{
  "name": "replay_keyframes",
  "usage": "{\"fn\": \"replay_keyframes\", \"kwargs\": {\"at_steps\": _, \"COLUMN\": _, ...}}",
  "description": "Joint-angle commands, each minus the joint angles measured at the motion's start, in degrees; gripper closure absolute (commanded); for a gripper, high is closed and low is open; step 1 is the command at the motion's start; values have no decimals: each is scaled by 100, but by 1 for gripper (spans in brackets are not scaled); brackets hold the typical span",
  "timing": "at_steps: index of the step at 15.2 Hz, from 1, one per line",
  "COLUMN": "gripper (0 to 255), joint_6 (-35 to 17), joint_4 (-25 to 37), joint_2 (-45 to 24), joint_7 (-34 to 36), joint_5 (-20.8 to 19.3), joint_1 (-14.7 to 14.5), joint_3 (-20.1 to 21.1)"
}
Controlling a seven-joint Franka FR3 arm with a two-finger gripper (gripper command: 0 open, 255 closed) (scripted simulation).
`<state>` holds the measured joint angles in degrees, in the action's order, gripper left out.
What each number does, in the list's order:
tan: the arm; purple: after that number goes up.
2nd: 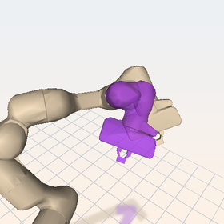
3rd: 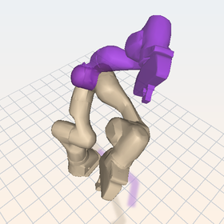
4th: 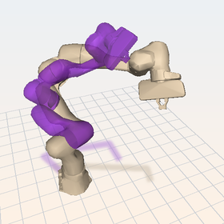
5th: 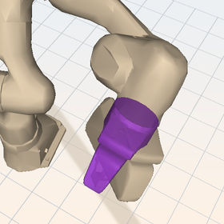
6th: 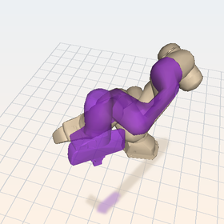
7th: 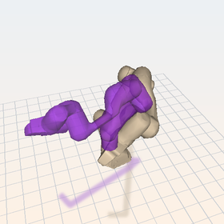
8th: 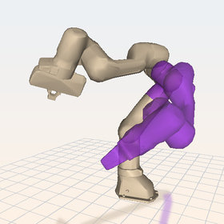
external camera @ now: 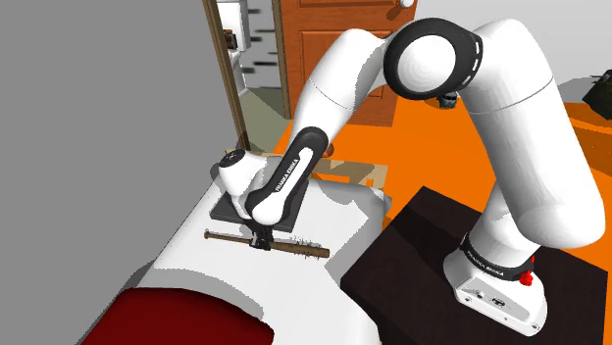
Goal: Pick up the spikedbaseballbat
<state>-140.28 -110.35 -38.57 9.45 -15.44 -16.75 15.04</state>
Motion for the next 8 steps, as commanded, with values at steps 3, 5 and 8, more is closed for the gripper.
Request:
{"fn": "replay_keyframes", "kwargs": {"at_steps": 3, "gripper": 255, "joint_6": -6, "joint_4": -2, "joint_2": -7, "joint_7": 2, "joint_5": 0, "joint_1": -3, "joint_3": 1}}
{"fn": "replay_keyframes", "kwargs": {"at_steps": 5, "gripper": 255, "joint_6": 45, "joint_4": -14, "joint_2": 56, "joint_7": -21, "joint_5": 20, "joint_1": 20, "joint_3": 18}}
{"fn": "replay_keyframes", "kwargs": {"at_steps": 8, "gripper": 255, "joint_6": 186, "joint_4": -65, "joint_2": 250, "joint_7": -59, "joint_5": 83, "joint_1": 63, "joint_3": 76}}
